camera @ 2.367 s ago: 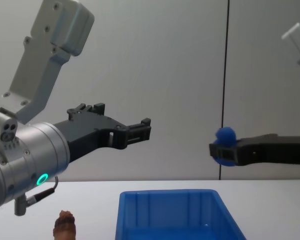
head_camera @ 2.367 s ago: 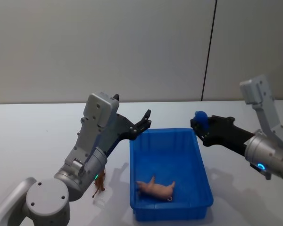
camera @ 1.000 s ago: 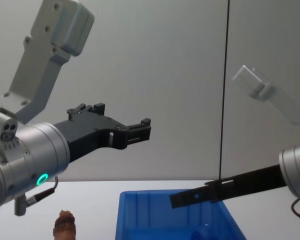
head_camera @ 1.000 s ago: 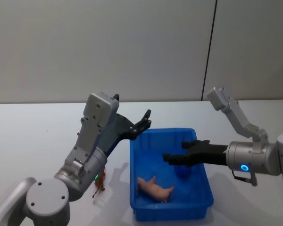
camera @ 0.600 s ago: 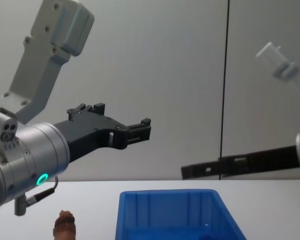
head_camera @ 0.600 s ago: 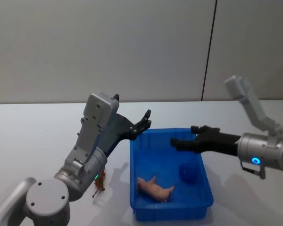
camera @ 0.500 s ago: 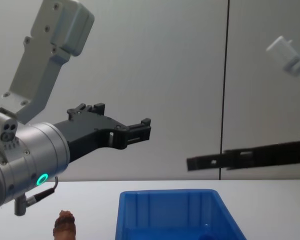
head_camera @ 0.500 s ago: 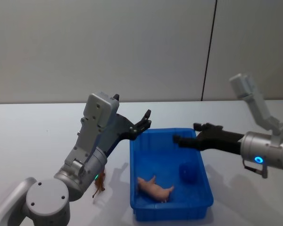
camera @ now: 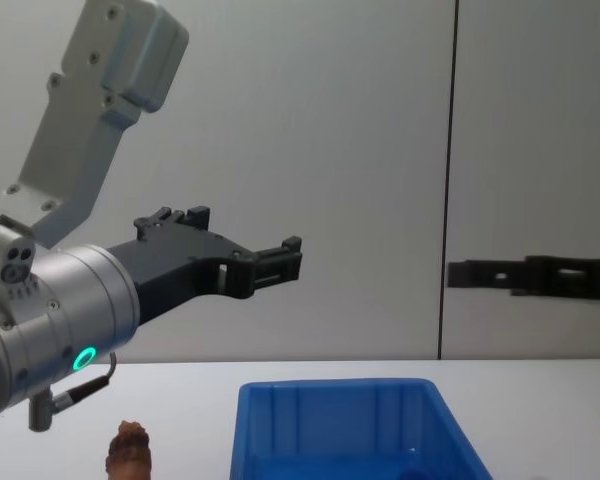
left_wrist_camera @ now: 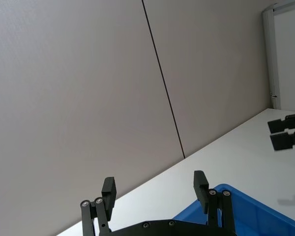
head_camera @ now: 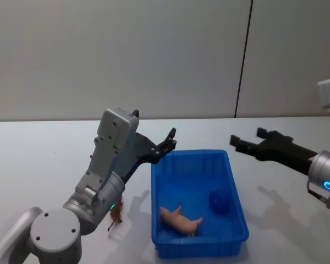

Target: Pick up the two dolls from the table and place them into the box.

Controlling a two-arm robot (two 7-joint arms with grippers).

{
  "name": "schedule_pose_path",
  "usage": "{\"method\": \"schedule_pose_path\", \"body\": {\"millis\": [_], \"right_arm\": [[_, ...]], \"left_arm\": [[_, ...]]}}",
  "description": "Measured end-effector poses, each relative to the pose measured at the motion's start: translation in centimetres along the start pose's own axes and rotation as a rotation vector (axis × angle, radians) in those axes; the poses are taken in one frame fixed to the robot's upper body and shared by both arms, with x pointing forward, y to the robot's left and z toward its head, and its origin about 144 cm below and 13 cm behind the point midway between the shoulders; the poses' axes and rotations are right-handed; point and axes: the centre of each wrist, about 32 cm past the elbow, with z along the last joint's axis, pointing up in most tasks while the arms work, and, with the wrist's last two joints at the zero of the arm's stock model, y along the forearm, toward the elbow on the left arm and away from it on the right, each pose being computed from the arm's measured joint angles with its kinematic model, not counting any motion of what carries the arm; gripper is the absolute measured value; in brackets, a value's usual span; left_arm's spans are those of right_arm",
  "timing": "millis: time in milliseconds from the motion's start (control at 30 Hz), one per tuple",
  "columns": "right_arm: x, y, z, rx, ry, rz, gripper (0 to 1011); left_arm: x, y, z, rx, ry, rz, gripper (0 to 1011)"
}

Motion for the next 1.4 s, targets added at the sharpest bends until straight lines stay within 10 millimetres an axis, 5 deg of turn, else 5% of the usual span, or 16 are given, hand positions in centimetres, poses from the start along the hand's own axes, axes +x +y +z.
{"method": "schedule_pose_path", "body": {"millis": [567, 1400], "right_arm": [[0.5, -3.7, -1.6, 0.147, 0.091, -0.219, 1001], [1.0, -7.6, -3.5, 0.285, 0.196, -0.473, 1001]], "left_arm": [[0.4, 0.5, 0.3, 0.030, 0.010, -0.005, 1001], [2.5, 4.6, 1.6, 0.348, 0.118, 0.016, 1001]]}}
